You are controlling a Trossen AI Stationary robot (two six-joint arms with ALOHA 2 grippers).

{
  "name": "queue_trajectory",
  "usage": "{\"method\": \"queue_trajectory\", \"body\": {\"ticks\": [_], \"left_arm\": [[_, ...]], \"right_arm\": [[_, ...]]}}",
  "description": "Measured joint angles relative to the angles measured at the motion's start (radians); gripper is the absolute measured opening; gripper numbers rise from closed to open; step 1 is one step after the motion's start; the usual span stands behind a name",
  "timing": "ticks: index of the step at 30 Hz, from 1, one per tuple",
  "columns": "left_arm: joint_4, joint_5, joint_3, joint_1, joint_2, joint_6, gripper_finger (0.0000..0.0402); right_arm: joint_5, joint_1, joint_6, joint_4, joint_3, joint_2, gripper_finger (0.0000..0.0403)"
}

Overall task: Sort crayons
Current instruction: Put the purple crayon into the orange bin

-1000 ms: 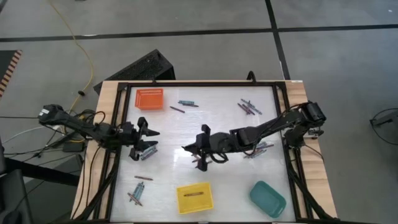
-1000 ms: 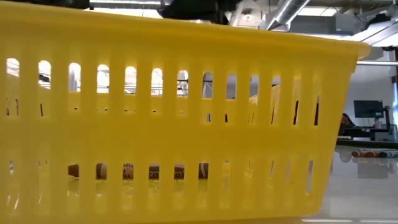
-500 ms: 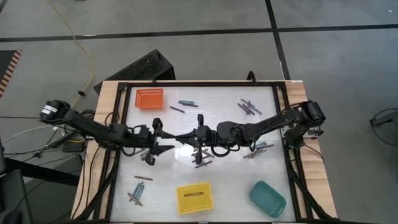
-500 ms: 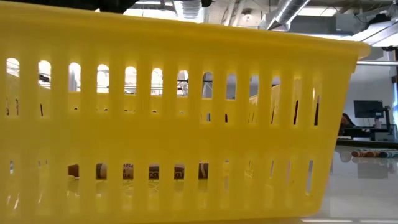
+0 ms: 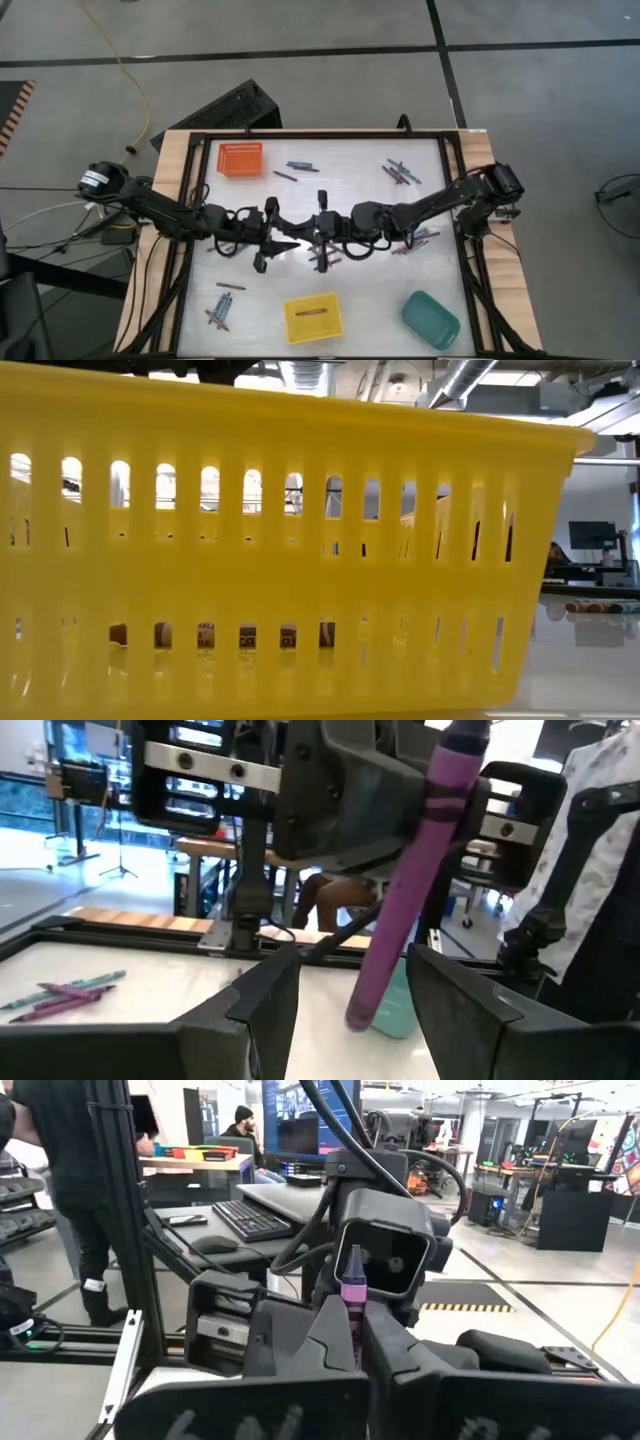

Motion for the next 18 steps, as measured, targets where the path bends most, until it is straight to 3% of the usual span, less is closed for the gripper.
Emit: {"method": "queue_trajectory", "body": {"ticks": [9,18], "left_arm": [[-0.008,-0.007,0.006,-0.017,-0.024,0.02,0.0155],[-0.052,-0.011,0.006,-0.022,-0.033,0.044,0.0068]], "right_arm": [[0.029,0.024,-0.033,-0.005,0.0,0.0,0.0],[0.052,0.024,-0.033,-0.029,0.0,0.0,0.0]]}}
